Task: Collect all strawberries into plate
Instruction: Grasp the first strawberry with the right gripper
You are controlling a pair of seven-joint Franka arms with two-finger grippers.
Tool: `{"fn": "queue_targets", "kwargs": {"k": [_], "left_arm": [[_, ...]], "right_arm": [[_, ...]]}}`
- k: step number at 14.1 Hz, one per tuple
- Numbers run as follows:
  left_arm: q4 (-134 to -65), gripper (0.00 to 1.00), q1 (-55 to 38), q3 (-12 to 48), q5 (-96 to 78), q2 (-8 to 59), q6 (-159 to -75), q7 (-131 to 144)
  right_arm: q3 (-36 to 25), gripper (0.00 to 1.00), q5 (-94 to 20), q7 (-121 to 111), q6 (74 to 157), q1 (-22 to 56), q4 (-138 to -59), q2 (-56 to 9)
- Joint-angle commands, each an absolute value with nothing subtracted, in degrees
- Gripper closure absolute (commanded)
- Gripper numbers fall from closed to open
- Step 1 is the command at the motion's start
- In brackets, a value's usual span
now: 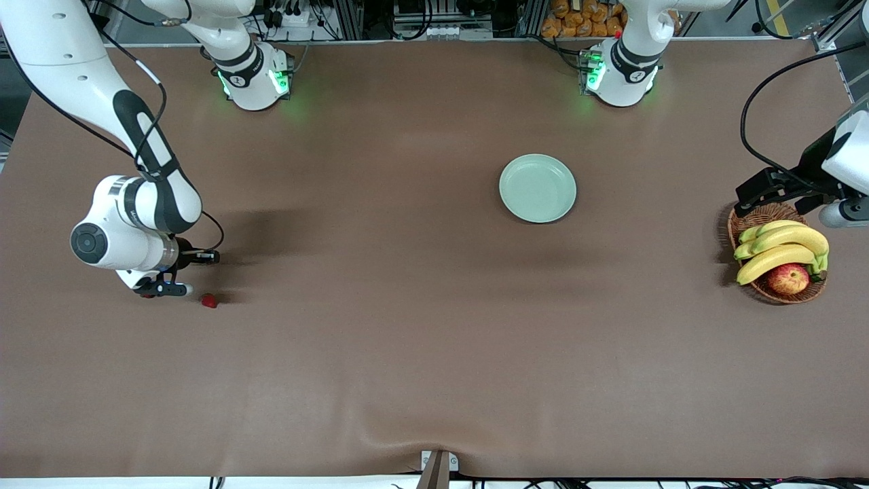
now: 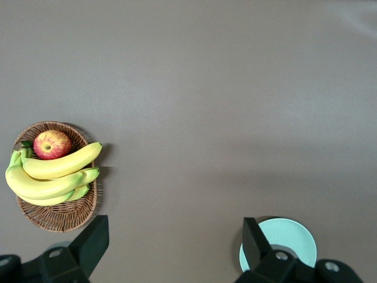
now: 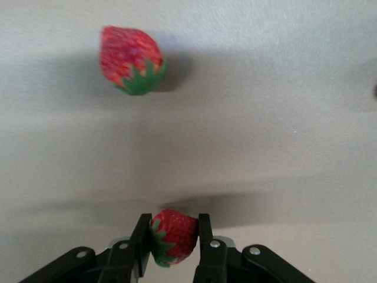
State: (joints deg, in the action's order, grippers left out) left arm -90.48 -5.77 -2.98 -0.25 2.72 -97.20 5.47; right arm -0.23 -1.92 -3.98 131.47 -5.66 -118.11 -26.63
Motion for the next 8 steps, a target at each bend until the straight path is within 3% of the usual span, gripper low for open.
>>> {"fn": "queue_targets", "kwargs": {"k": [1,5,8], "left_arm": [[-90.09,0.00,-5.63,-2.99,-1.76,3.16,-96.94,5.54],[-90.09,0.00,-5.63,-2.99,-1.84,3.43,-96.94,5.45],[-90.18,0.00,-5.62,-2.99,-1.85,3.51,-96.86,5.36]], "right_arm": [[0.35,1.00,-2.37,-3.60,129.90,-3.27,-119.27,-21.02],[0.79,0.99,-3.42,-3.43,130.25,4.20,-115.94,-19.51],[1.14,0.99,-11.84,-3.43,130.43,11.92,-112.34,-20.04]]}}
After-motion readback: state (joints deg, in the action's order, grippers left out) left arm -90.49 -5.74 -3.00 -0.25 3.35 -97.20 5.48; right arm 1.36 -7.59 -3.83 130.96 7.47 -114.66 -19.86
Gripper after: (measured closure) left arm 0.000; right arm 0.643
